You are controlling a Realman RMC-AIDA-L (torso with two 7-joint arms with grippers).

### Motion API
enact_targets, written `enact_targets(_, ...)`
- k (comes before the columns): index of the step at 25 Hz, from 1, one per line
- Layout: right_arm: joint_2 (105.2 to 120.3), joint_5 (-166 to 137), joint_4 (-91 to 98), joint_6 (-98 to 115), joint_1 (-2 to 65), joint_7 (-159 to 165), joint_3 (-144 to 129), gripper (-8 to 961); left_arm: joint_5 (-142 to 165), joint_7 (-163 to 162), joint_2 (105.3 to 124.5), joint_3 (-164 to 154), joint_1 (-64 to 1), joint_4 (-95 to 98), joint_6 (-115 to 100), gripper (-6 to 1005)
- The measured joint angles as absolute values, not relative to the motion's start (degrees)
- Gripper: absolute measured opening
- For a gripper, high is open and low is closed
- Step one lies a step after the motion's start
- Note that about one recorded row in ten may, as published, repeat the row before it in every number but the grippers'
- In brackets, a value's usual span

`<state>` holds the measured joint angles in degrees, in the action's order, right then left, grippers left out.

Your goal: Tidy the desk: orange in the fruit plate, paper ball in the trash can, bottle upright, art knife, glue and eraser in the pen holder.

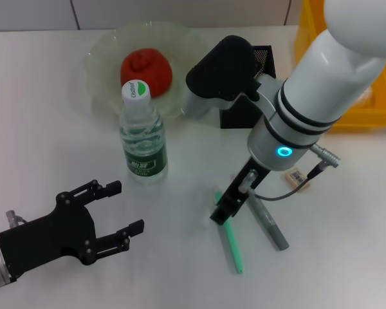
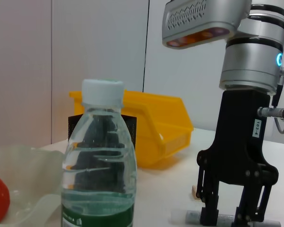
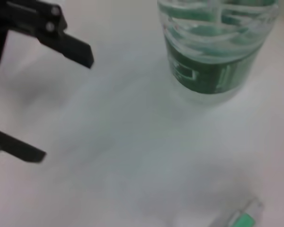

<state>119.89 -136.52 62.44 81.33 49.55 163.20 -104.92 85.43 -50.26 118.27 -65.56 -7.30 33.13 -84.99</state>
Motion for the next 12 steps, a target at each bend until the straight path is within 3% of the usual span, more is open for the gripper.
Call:
enact_targets(5,119.88,-135.52,59.84,79.90,50.91,163.56,-105.92,509,85.43,-50.02,118.20,-65.50,-7.41,32.69,-84.94,779)
enact_targets(12,119.89,-134.90,57.83,78.95,51.80,163.83,-107.18,505,85.43,-49.80,118.21,-64.98,-7.27,32.68,-84.90,777)
